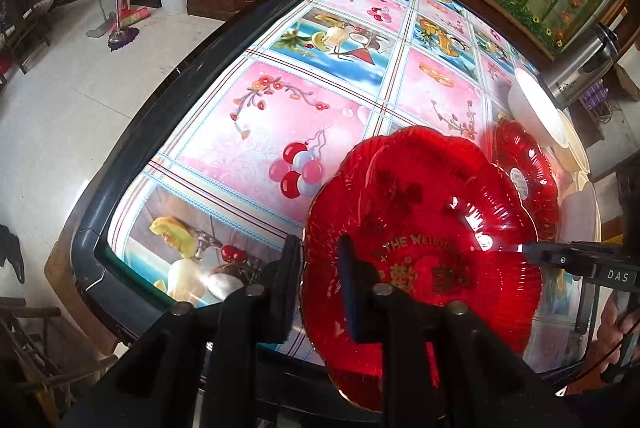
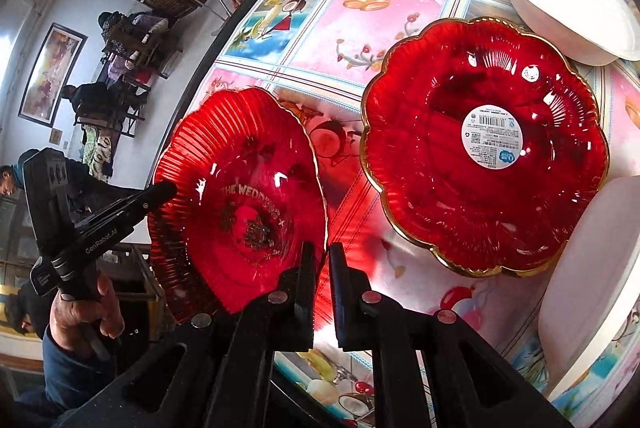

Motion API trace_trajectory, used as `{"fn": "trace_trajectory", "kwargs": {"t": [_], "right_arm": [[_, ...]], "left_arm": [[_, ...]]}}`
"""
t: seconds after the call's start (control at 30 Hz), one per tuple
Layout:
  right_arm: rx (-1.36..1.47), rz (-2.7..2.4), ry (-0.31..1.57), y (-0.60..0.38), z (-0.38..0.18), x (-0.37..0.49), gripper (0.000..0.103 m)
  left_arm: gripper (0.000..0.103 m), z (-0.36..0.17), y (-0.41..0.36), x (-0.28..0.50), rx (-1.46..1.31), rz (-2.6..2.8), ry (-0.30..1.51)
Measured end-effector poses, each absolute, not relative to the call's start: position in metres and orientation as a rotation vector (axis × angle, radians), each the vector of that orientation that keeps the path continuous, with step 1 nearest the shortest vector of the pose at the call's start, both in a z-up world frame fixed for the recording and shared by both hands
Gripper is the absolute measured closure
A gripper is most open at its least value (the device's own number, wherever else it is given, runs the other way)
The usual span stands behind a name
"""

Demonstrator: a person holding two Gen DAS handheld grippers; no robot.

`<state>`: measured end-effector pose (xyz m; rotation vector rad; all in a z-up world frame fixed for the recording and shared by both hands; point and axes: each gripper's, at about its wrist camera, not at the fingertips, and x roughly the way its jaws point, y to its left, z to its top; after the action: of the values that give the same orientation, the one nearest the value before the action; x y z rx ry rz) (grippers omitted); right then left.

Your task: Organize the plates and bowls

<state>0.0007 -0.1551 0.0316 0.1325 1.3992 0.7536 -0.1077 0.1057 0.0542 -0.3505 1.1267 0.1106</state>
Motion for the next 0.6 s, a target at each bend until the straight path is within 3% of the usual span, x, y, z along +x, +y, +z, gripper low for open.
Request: {"fn": "trace_trajectory", "kwargs": {"t": [0.1,0.23,0.6], "right_arm": [[0.145,0.758,1.385,-0.160,0.038,-0.002,0.091],[0.194,0.756,1.361,-0.176,0.046,-0.005,0.091],[0.257,0.600,1.380,-0.239,0.029,-0.013,0.092]], "left_arm": [[0.067,0.061,0.107,-0.113,-0.356,0.120,1.106],[0.060,0.073,0.106,-0.121,-0.361,0.123,1.075],[0.053,0.104,0.074,-0.119,-0.338,0.061,1.032]]}}
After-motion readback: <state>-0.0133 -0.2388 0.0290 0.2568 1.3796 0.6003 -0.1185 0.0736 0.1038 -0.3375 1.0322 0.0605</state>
